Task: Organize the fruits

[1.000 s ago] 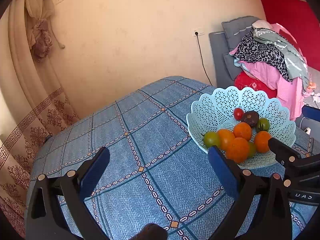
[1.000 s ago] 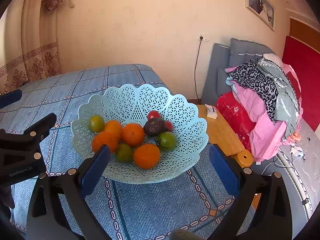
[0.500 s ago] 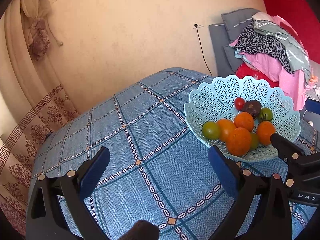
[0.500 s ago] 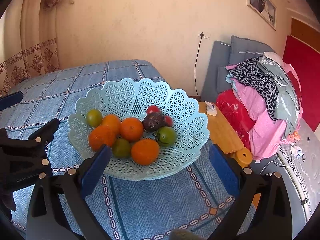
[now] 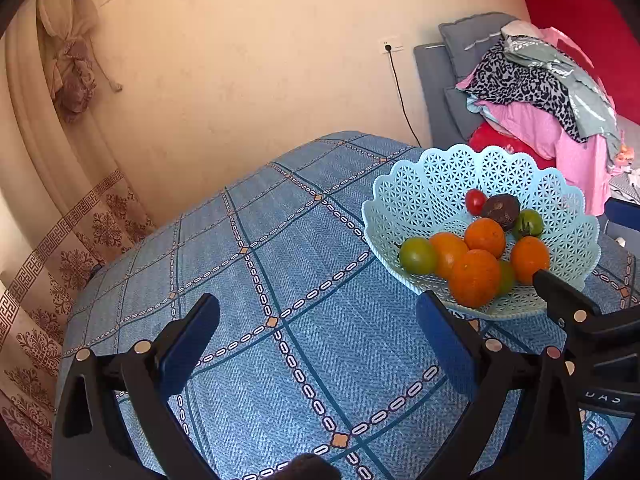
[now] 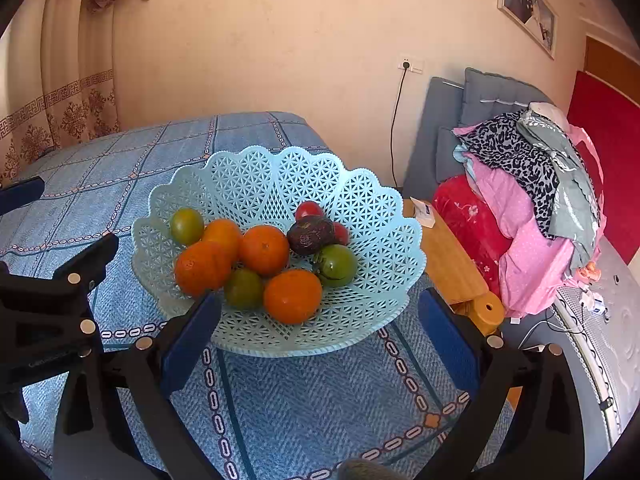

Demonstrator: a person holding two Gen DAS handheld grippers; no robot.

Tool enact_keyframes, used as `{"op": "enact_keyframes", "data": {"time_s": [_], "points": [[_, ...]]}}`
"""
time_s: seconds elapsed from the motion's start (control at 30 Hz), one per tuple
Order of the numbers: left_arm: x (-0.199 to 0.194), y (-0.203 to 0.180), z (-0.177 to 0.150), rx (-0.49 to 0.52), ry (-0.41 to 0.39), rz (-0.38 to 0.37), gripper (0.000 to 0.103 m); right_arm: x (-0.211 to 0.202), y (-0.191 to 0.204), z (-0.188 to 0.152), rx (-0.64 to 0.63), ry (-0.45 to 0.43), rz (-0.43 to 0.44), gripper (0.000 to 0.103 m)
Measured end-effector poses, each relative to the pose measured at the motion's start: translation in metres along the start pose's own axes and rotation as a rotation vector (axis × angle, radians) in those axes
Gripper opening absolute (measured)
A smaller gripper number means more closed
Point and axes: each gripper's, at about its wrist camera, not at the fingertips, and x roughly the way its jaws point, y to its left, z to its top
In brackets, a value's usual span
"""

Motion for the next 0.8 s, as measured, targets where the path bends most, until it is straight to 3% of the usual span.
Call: {"op": "enact_keyframes", "data": {"time_s": [0.8], "points": [[-0.0023, -0.0003, 0.001, 0.011, -0.01, 0.007, 0.098, -0.0003, 0.0002, -0.0002, -0.004, -0.003, -0.002, 0.1]]}}
